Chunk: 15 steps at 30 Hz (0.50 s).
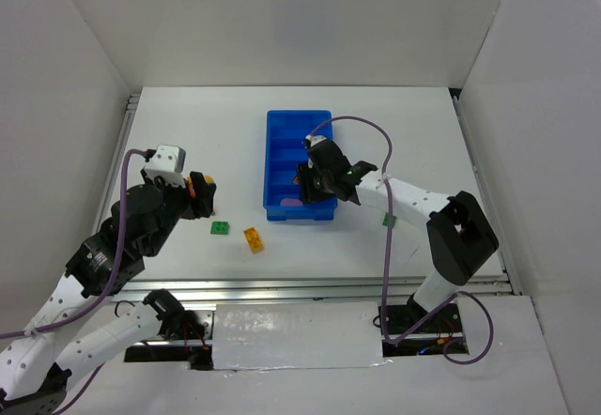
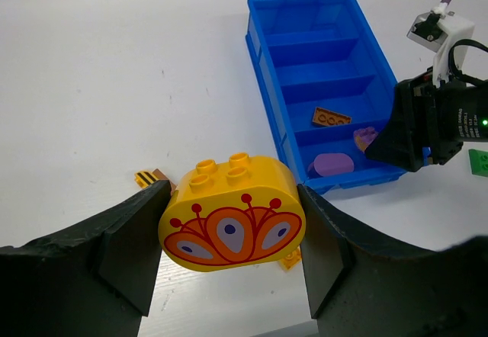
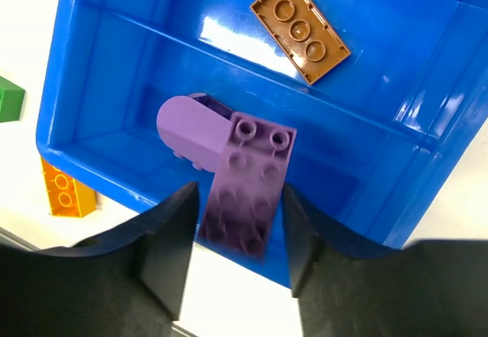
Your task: Sort the legos into containers by color
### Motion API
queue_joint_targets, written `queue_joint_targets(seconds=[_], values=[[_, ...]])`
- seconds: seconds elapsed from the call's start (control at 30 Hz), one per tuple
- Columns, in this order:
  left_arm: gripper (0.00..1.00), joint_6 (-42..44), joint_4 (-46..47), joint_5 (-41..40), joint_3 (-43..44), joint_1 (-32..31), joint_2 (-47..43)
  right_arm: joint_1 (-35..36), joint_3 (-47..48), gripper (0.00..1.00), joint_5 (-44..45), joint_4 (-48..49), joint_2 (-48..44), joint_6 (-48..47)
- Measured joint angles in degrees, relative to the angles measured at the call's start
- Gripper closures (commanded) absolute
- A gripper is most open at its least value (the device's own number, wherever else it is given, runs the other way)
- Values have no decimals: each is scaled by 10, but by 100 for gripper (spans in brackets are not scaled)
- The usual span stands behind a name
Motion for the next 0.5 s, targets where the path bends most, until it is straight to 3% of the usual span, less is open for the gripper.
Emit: queue_joint_targets(seconds=[0.17,0.4,0.5], values=[[100,0,0,7,0,0,0,1,2,32,1,0,0,-2],[100,-2,0,13,0,0,0,4,2,31,5,-2,-14,-1],[100,-9,2,38,0,0,1,10,-19,28,-5,12,-76,4]])
